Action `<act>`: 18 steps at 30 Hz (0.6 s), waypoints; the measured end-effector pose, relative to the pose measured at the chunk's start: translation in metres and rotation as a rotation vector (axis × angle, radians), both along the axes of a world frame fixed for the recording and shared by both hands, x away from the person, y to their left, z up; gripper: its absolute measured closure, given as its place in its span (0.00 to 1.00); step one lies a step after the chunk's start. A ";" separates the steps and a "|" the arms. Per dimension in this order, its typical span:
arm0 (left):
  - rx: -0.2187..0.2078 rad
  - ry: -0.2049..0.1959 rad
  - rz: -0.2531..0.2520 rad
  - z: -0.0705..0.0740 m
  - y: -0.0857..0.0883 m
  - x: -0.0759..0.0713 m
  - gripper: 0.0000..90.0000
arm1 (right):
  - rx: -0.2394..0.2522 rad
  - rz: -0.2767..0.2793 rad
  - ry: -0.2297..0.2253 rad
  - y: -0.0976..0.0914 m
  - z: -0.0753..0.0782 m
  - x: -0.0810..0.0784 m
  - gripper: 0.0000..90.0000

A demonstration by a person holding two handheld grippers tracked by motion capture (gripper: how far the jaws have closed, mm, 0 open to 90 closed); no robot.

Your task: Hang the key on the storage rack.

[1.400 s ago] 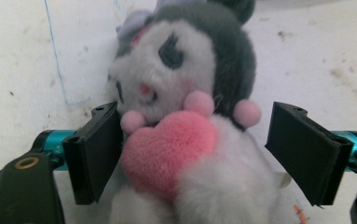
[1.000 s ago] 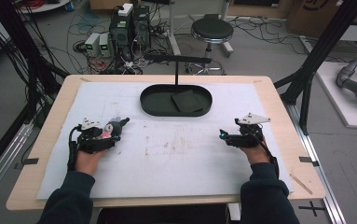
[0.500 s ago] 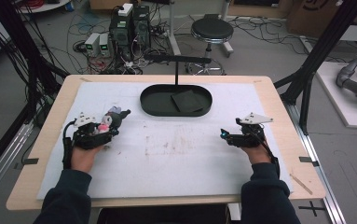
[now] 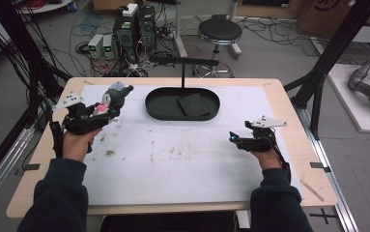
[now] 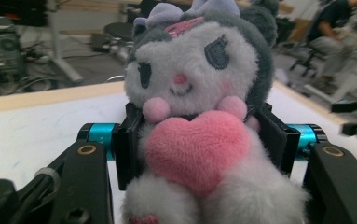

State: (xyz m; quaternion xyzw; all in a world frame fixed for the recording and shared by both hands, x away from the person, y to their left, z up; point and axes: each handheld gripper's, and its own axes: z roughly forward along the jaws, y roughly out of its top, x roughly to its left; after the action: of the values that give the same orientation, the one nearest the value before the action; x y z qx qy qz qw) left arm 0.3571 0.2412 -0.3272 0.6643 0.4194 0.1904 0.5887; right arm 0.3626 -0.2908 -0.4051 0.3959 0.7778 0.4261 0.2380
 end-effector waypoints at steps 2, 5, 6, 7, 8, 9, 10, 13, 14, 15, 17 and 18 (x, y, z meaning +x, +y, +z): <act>-0.009 -0.008 -0.020 0.009 -0.002 0.004 0.48 | 0.006 0.001 -0.002 -0.001 0.000 0.000 0.24; -0.007 -0.021 -0.043 0.020 -0.008 0.008 0.48 | 0.017 0.000 -0.007 -0.002 0.001 0.001 0.24; -0.005 -0.022 -0.044 0.024 -0.010 0.010 0.48 | 0.024 -0.001 -0.007 -0.003 0.001 0.001 0.24; -0.004 -0.024 -0.050 0.027 -0.013 0.012 0.48 | 0.029 -0.001 -0.008 -0.004 0.001 0.002 0.24; -0.002 -0.024 -0.053 0.030 -0.016 0.014 0.48 | 0.034 -0.002 -0.008 -0.004 0.001 0.002 0.24; -0.007 -0.028 -0.056 0.033 -0.019 0.017 0.48 | 0.040 -0.004 -0.006 -0.004 0.001 0.002 0.24; -0.011 -0.028 -0.063 0.035 -0.022 0.020 0.48 | 0.042 -0.002 -0.008 -0.004 0.001 0.002 0.24; -0.017 -0.028 -0.081 0.041 -0.032 0.030 0.48 | 0.044 -0.001 -0.013 -0.004 0.002 0.002 0.24; -0.021 -0.022 -0.087 0.042 -0.035 0.034 0.48 | 0.046 0.003 -0.012 -0.004 0.002 0.002 0.24; -0.024 -0.015 -0.091 0.043 -0.038 0.038 0.48 | 0.048 0.004 -0.014 -0.004 0.002 0.002 0.24; -0.035 -0.003 -0.103 0.044 -0.043 0.046 0.48 | 0.052 0.003 -0.014 -0.004 0.002 0.001 0.24; -0.045 0.000 -0.108 0.043 -0.045 0.051 0.48 | 0.052 0.004 -0.019 -0.005 0.002 0.002 0.24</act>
State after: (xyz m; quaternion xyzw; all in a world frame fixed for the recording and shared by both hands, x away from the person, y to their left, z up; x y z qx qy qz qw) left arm 0.4077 0.1957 -0.2839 0.6724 0.3874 0.1488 0.6129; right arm 0.3642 -0.2954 -0.4027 0.3963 0.7650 0.4506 0.2338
